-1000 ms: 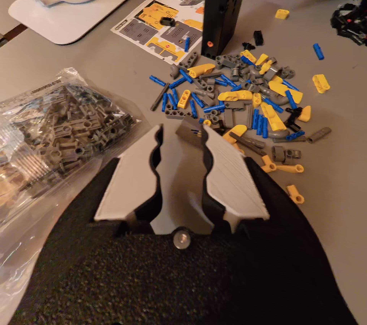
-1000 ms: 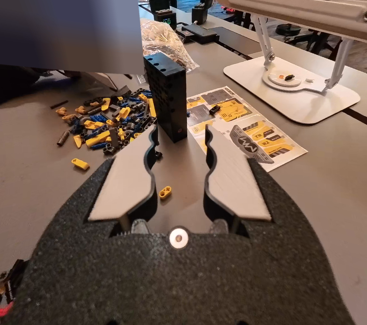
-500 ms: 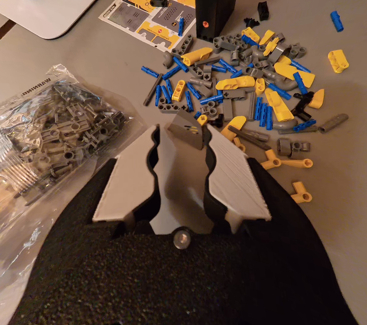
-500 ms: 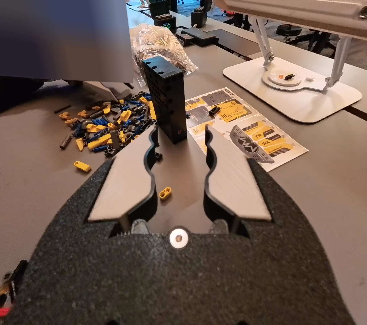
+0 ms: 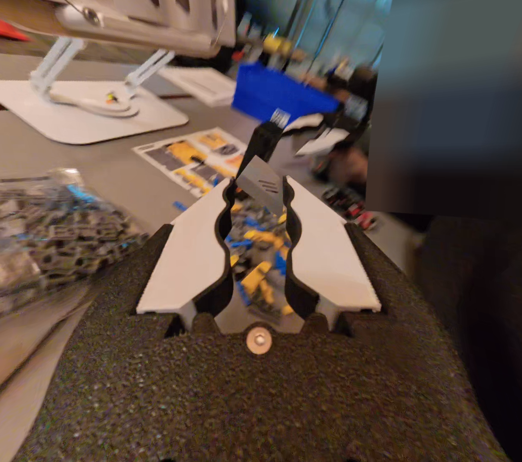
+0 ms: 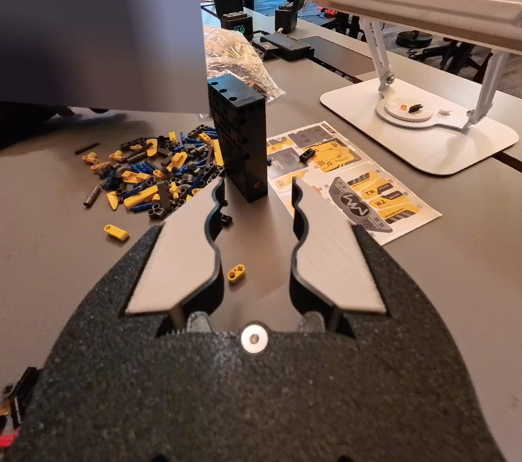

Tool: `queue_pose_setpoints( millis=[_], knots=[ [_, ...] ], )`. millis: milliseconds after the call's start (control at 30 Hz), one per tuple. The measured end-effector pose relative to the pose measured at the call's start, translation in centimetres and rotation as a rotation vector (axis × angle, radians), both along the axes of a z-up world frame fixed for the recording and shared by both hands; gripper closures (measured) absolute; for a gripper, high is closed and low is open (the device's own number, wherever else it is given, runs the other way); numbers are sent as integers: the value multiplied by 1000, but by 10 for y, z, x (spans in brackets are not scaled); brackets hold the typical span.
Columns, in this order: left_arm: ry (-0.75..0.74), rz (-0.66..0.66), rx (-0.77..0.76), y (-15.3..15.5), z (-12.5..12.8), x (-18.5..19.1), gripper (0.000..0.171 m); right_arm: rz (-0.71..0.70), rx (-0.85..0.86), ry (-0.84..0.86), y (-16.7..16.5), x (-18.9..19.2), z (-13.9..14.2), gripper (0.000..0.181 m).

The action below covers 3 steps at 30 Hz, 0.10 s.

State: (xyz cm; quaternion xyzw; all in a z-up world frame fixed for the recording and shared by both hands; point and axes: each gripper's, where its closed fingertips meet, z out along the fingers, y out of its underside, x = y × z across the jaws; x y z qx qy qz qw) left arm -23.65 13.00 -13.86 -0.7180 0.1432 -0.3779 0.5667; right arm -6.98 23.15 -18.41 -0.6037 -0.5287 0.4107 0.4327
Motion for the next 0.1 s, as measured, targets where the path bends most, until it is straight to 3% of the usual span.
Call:
queue_pose_setpoints(
  millis=[100],
  knots=[
    [-311,-68,17,-7,26,-15,139,-2,5,3,0,0,1,135]
  ],
)
